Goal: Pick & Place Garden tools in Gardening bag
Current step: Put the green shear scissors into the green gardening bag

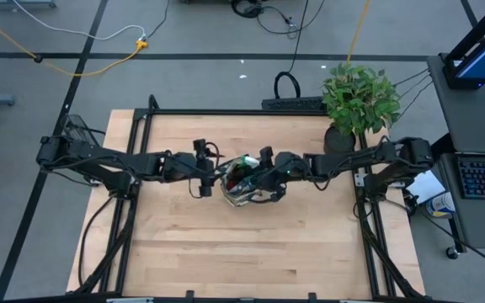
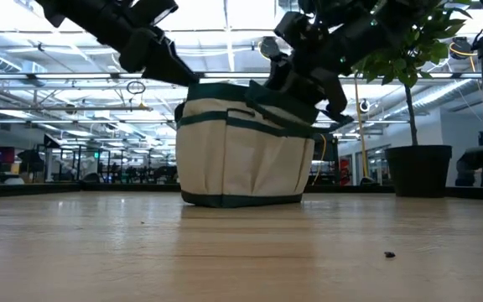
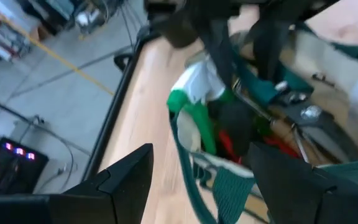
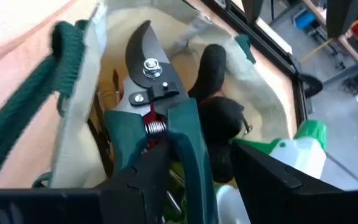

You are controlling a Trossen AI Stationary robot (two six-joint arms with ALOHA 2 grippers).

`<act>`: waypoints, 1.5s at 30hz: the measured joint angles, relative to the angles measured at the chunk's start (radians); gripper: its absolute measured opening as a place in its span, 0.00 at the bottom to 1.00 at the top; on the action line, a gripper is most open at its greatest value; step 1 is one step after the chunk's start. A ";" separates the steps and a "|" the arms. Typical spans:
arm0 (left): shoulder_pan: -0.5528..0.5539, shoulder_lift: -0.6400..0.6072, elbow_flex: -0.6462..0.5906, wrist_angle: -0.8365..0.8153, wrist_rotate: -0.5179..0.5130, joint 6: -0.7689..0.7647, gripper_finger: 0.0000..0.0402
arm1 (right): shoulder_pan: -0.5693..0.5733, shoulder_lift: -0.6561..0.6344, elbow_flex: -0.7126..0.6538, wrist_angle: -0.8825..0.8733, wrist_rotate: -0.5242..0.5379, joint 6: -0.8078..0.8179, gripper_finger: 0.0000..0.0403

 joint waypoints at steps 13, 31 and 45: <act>-0.021 0.011 0.000 0.226 0.158 -0.061 0.67 | 0.006 -0.007 -0.033 0.020 -0.001 -0.044 0.40; -0.010 0.349 0.000 0.534 0.151 -0.109 0.67 | 0.015 -0.013 -0.033 0.016 -0.007 0.060 0.40; 0.015 0.343 0.000 0.508 0.128 -0.057 0.67 | 0.016 -0.075 -0.033 0.008 0.001 -0.077 0.40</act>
